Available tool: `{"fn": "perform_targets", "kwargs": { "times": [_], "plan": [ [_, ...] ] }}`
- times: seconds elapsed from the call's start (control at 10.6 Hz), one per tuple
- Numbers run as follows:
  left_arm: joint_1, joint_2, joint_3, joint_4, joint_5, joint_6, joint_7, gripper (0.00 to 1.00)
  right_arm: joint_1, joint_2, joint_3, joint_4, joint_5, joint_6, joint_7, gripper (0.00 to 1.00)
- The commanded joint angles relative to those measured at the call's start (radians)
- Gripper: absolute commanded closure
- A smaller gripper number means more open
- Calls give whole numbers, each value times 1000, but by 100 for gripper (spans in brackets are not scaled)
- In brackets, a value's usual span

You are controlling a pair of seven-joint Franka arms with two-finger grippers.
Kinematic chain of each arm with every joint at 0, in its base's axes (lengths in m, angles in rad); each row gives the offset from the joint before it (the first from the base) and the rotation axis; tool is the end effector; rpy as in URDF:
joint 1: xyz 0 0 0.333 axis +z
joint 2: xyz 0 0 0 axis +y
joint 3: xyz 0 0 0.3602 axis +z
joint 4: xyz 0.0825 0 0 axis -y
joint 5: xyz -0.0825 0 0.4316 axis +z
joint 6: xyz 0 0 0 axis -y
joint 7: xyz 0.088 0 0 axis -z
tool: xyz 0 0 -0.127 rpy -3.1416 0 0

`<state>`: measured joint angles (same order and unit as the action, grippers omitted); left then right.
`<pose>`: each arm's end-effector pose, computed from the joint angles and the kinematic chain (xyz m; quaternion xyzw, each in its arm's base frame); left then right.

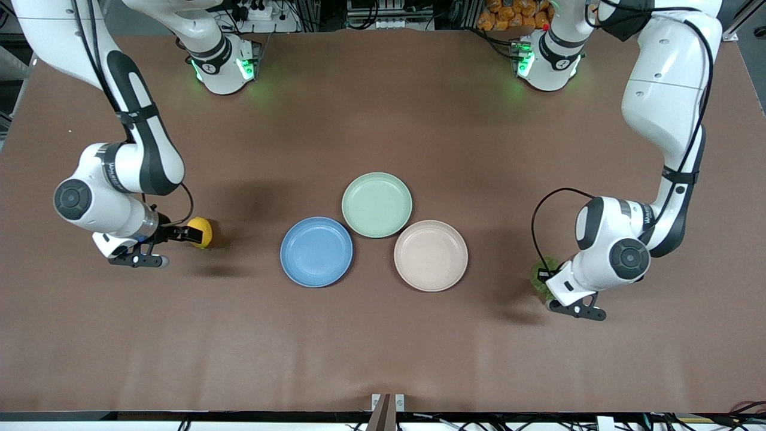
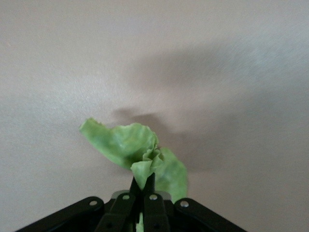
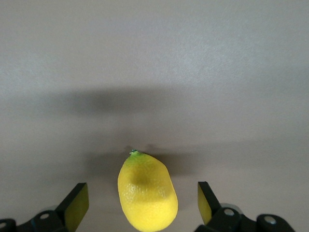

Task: Place lemon and lettuce in plates
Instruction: 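Close the left gripper on the lettuce while the right gripper grasps the lemon, then carry the lettuce onto the cream plate and open the left gripper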

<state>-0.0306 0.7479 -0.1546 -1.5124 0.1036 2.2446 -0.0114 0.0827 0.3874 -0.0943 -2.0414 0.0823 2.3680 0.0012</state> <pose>0.7685 -0.1205 0.2067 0.9950 -0.0990 -0.0041 0.0118 0.6375 -0.0044 0.2317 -0.9990 0.0337 0.0290 0.0101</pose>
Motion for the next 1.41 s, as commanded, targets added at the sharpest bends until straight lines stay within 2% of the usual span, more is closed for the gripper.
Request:
{"fn": "perform_targets", "kwargs": {
  "times": [0.0,0.28,0.75,1.04,1.32],
  "plan": [
    [-9,-59,-8,-17,-38,1,-62,100,3,-41,4,-78,19,63,-18,0],
    [-12,-78,-87,-12,-35,1,-229,100,11,-32,4,-134,20,157,-17,0],
    [-35,-81,-235,1,-25,1,-528,100,20,5,4,-157,20,212,-17,0],
    [-142,-79,-232,8,-24,21,-654,100,25,44,4,-158,20,263,-15,0],
    [-206,-70,-227,6,-24,30,-690,100,25,53,4,-158,20,272,-17,0]
  ]
}}
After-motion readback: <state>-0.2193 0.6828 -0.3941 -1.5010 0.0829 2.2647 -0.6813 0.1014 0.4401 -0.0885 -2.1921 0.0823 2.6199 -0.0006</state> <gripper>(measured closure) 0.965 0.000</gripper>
